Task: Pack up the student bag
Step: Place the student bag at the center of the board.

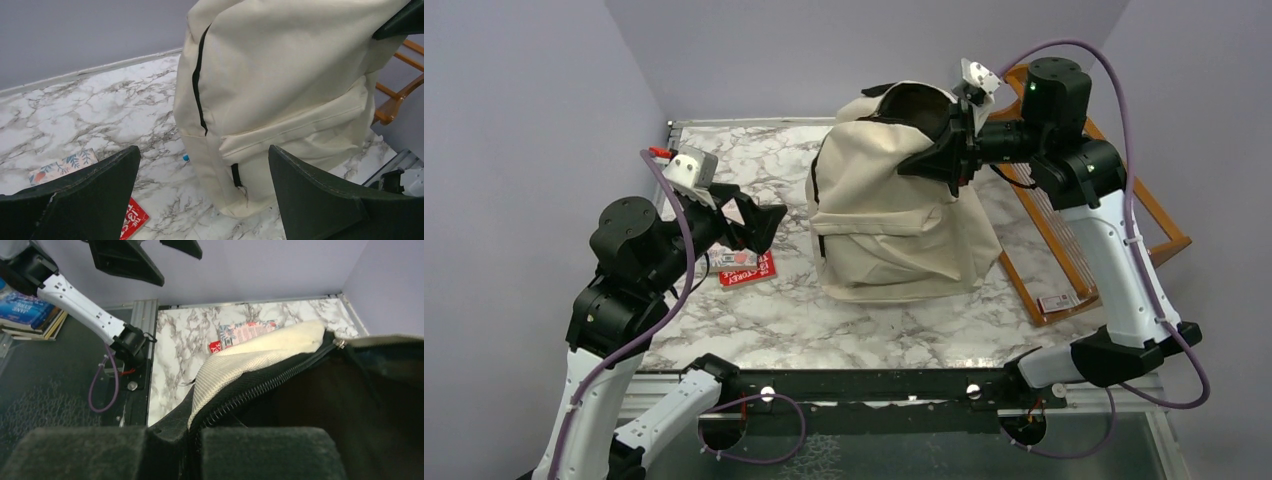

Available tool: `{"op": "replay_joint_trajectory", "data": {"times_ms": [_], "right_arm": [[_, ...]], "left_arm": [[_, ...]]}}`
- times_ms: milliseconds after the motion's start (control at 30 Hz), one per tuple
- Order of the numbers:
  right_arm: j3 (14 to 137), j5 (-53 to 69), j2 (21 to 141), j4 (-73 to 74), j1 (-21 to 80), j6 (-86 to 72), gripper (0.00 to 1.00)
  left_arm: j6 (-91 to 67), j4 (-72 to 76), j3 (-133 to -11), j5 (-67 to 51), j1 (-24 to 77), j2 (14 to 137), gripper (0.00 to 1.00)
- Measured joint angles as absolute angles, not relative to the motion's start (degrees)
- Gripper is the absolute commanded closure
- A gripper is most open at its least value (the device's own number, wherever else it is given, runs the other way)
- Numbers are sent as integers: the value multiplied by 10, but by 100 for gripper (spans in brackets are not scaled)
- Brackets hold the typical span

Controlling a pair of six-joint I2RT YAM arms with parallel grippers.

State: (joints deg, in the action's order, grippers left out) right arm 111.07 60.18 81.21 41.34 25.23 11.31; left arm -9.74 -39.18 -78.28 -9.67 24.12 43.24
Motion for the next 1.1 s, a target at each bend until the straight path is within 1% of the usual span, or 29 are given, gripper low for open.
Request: {"op": "replay_joint_trajectory", "data": {"times_ms": [133,233,333,500,633,733,833,967,1100], "right_arm": [[1077,605,803,435,256,146,100],[1014,606,771,432,256,155,100],[929,601,718,413,256,144,100],[847,595,664,380,256,115,99],[770,550,627,338,256,78,98],[715,471,608,332,256,52,91],[672,370,598,335,256,14,78],[621,221,581,357,256,-49,57],[569,81,557,377,255,-112,43]], "left_arm": [[-89,-391,-783,-96,241,436,1],[-88,-389,-783,-91,241,436,1],[-90,-386,-783,-84,241,447,1],[-94,-375,-772,-83,241,474,1],[-98,-366,-755,-83,241,490,1],[-98,-359,-738,-83,241,501,1],[-98,-355,-724,-81,241,514,1],[-98,-347,-716,-77,241,538,1],[-98,-335,-701,-75,241,557,1]]}}
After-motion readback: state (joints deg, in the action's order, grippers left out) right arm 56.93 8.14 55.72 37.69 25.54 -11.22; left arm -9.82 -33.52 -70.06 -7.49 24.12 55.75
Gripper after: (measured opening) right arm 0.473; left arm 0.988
